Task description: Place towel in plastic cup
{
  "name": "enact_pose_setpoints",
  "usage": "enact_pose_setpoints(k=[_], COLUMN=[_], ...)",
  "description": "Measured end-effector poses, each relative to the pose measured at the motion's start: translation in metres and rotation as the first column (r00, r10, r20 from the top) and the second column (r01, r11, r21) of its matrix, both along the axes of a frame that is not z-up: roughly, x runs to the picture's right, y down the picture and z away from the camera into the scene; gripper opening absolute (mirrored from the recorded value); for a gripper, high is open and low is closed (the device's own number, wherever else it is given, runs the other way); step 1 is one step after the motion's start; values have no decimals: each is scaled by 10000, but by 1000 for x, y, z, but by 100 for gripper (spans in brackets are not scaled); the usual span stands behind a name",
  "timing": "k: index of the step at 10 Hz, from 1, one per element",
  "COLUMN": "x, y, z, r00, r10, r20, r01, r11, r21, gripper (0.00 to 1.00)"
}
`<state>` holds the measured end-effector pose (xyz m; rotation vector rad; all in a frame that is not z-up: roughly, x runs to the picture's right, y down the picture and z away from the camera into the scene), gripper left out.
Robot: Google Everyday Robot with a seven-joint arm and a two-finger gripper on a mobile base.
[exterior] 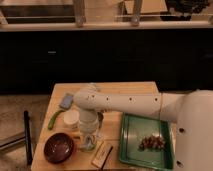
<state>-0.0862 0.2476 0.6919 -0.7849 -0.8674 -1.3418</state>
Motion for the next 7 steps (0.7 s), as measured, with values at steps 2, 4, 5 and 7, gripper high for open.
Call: enact_pose_setpoints(k=[2, 4, 5, 7], x=[-3, -5, -5, -3], y=[0, -2, -3, -5], z=[4, 7, 9, 12], r00=[9999, 9998, 9998, 9999], r10=[-73, -118, -128, -126], r20=[108, 143, 140, 91], r01=[73, 118, 127, 125], r11=[10000, 9999, 9999, 9999], r21=[-36, 16, 42, 87], gripper=[80, 80, 80, 80])
